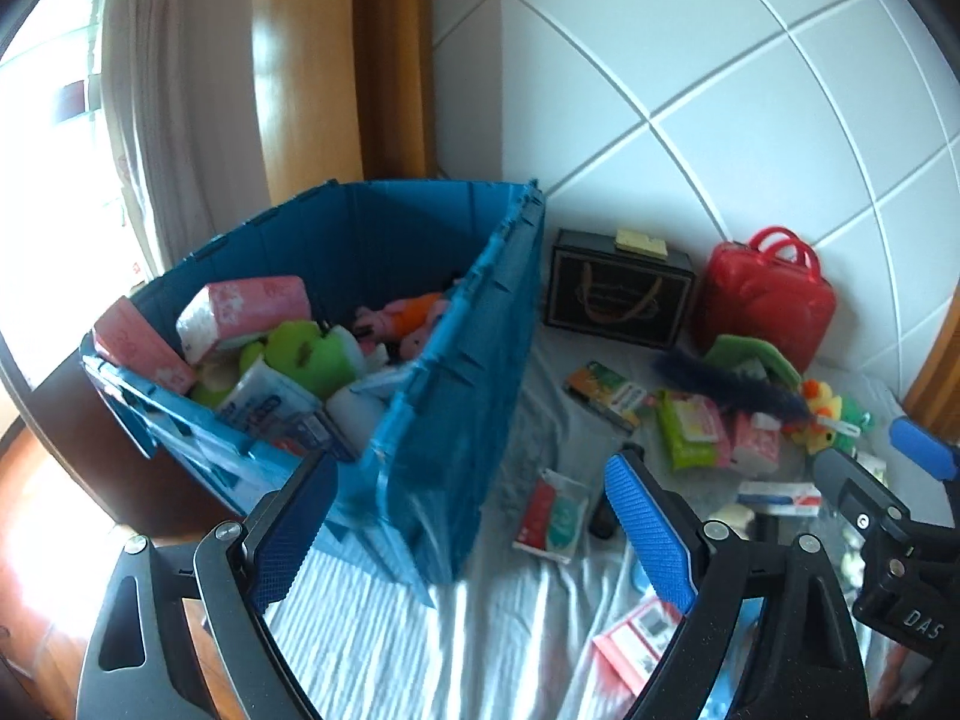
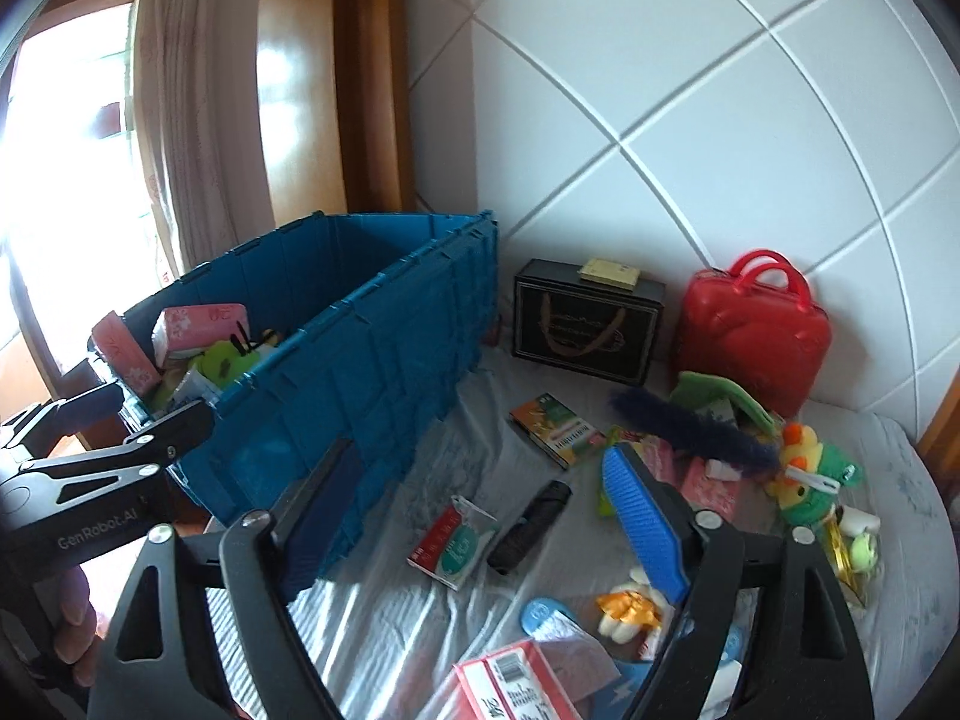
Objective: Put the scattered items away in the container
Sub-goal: 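Move both tools back over the bed toward the tissue pack and paper roll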
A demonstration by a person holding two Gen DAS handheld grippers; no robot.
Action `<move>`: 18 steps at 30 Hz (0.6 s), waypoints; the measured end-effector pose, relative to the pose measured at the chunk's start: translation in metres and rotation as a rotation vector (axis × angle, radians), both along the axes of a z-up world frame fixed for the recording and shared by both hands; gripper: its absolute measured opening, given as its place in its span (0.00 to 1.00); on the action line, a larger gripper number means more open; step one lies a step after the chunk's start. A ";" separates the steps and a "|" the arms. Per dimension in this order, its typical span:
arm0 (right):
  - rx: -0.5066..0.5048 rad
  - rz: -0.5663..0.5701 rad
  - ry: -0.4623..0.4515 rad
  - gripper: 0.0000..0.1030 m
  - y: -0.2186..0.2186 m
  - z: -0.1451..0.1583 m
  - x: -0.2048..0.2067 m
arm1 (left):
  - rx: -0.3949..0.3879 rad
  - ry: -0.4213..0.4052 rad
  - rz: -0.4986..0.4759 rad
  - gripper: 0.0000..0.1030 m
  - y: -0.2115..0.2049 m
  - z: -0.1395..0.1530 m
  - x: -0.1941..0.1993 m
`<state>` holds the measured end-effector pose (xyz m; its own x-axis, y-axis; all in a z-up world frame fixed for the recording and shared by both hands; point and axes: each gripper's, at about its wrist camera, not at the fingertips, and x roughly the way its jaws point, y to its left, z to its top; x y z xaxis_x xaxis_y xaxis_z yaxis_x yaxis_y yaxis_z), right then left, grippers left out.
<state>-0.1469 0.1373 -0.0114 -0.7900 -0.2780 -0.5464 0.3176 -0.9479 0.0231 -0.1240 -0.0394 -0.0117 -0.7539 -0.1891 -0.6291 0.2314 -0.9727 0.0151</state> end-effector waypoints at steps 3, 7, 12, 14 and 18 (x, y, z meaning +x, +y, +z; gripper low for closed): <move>-0.001 -0.068 -0.036 1.00 0.053 -0.018 0.011 | 0.022 -0.048 -0.019 0.89 0.031 -0.022 0.002; 0.000 -0.141 -0.131 1.00 0.119 -0.058 0.022 | 0.024 -0.148 -0.051 0.89 0.073 -0.065 0.003; 0.004 -0.239 -0.283 1.00 0.184 -0.120 0.032 | 0.006 -0.305 -0.084 0.89 0.117 -0.127 0.001; 0.005 -0.262 -0.342 1.00 0.199 -0.142 0.036 | 0.001 -0.357 -0.095 0.89 0.130 -0.148 -0.004; 0.009 -0.291 -0.413 1.00 0.214 -0.173 0.044 | 0.004 -0.437 -0.118 0.89 0.153 -0.183 -0.018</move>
